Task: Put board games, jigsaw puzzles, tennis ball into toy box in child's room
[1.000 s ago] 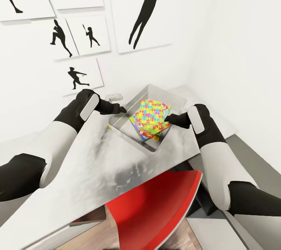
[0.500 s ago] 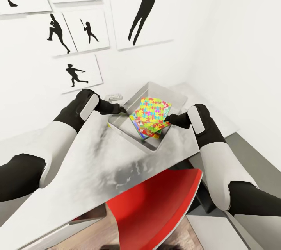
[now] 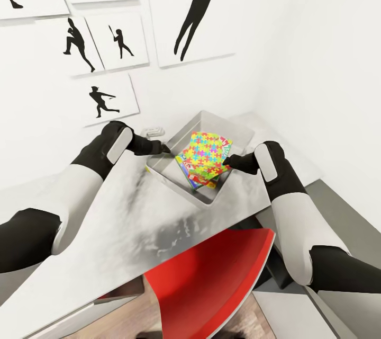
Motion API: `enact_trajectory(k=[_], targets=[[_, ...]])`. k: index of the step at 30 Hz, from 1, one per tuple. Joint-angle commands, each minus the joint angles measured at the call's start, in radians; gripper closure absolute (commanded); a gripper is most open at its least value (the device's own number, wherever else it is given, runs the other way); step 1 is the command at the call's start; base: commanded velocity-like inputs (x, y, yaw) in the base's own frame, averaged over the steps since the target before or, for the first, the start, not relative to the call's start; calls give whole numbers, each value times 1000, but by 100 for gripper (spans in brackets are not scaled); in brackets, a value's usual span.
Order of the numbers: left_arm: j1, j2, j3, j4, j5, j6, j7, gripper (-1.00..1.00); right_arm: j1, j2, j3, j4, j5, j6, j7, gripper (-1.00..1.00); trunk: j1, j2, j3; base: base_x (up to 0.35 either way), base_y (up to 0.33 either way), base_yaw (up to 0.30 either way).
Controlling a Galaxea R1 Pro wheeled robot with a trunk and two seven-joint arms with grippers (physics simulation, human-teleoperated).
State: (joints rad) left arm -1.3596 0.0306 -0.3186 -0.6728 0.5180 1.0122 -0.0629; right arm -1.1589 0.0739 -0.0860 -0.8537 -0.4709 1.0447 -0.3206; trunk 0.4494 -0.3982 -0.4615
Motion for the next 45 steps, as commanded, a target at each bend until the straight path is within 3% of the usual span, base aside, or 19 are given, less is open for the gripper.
enact_trajectory(k=[1, 9, 20, 45], targets=[[-1, 2, -4, -1, -6, 2, -7, -100, -1, 1, -3, -1, -11, 2, -10, -100, 1, -2, -2, 0, 0, 0], [-1, 4, -2, 8, -5, -9, -7, -100, -1, -1, -3, -1, -9, 2, -10, -100, 1, -2, -2, 0, 0, 0], [-1, 4, -7, 91, -7, -77, -11, -100, -1, -3, -3, -2, -10, 2, -9, -100, 1, -2, -2, 0, 0, 0], [-1, 3, -11, 105, -7, -96, -11, -100, -1, -5, -4, -1, -12, 2, -9, -100, 1, -2, -2, 0, 0, 0]])
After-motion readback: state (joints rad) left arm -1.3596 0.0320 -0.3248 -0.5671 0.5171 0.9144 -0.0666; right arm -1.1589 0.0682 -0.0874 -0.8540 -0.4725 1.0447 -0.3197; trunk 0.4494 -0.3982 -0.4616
